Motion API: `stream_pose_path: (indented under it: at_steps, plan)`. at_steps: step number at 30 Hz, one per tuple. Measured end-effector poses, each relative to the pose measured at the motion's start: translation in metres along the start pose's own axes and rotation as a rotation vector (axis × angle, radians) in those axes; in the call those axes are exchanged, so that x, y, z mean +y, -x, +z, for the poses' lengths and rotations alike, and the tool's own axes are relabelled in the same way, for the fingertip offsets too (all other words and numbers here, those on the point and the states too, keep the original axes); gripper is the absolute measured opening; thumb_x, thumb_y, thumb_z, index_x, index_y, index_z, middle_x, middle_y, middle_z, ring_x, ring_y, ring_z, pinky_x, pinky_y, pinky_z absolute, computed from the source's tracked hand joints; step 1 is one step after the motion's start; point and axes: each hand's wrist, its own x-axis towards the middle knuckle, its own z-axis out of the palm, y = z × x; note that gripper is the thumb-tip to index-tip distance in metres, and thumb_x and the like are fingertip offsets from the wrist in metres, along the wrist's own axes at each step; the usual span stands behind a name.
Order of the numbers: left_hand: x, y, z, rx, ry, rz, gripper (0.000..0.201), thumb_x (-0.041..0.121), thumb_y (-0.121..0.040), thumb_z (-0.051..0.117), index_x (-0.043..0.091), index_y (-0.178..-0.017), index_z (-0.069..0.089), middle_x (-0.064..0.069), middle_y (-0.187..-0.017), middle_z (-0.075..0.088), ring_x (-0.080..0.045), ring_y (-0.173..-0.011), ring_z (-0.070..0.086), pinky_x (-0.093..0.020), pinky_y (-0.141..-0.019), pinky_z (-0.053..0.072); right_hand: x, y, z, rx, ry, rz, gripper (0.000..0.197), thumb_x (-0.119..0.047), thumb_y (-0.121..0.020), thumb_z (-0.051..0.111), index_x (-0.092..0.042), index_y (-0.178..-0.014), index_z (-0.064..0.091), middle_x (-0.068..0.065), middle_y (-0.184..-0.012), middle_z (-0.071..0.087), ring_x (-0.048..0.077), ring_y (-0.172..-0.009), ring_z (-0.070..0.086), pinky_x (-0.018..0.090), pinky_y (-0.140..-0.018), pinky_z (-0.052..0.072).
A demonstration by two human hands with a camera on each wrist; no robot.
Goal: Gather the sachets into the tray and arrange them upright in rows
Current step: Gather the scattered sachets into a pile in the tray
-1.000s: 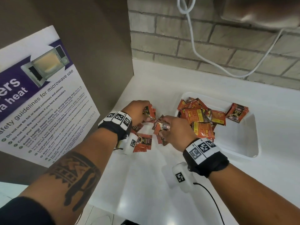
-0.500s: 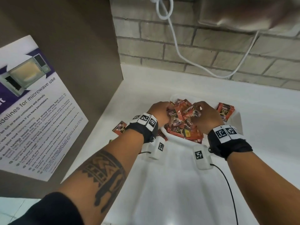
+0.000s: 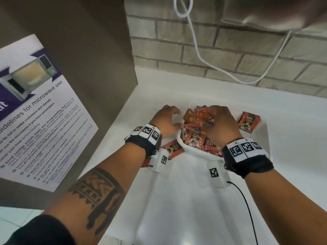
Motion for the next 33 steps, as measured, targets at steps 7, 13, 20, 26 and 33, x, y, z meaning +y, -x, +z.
stream_pose_path:
  at_steps: [7,13,20,26,33]
  plan:
    - [-0.078,0.023,-0.037,-0.159,-0.322,-0.264,0.062,0.038,-0.084,0.074,0.028,-0.139,0.048,-0.006,-0.147,0.04,-0.03,-0.132,0.043,-0.043,-0.108,0.041,-0.05,0.002,0.036,-0.28,0.311,-0.535,0.033,-0.022,-0.085,0.069,-0.031,-0.117,0.063,-0.006,-0.122,0.061,0.018,-0.111,0.059,0.042,-0.105,0.039]
    - [-0.101,0.053,-0.048,-0.395,-0.419,-0.334,0.131,0.062,-0.051,0.091,0.033,-0.156,0.018,-0.004,-0.156,0.026,-0.034,-0.141,0.029,-0.053,-0.112,0.036,-0.081,0.006,0.067,-0.501,0.767,-0.618,0.048,-0.017,-0.087,0.058,-0.02,-0.134,0.049,0.0,-0.124,0.06,0.023,-0.122,0.052,0.052,-0.115,0.016]
    - [-0.107,0.06,-0.03,-0.348,-0.419,-0.33,0.138,0.042,-0.051,0.098,0.029,-0.158,0.011,-0.011,-0.146,0.028,-0.037,-0.137,0.031,-0.052,-0.108,0.041,-0.092,0.005,0.09,-0.527,0.827,-0.577,0.051,-0.016,-0.081,0.068,-0.015,-0.127,0.048,0.002,-0.114,0.061,0.028,-0.109,0.062,0.051,-0.113,0.018]
    - [-0.111,0.057,-0.035,-0.311,-0.3,-0.336,0.113,0.033,-0.051,0.099,0.027,-0.144,0.036,-0.011,-0.133,0.042,-0.033,-0.118,0.055,-0.047,-0.098,0.052,-0.098,-0.004,0.088,-0.474,0.811,-0.59,0.025,-0.016,-0.088,0.059,-0.023,-0.112,0.059,-0.003,-0.107,0.059,0.021,-0.098,0.059,0.041,-0.098,0.029]
    - [-0.113,0.055,-0.037,-0.232,-0.202,-0.243,0.075,0.026,-0.06,0.095,0.02,-0.121,0.05,-0.003,-0.112,0.066,-0.022,-0.096,0.063,-0.034,-0.083,0.055,-0.114,-0.014,0.073,-0.395,0.266,-0.463,0.014,-0.025,-0.084,0.072,-0.026,-0.097,0.067,-0.005,-0.1,0.062,0.017,-0.092,0.058,0.033,-0.087,0.043]
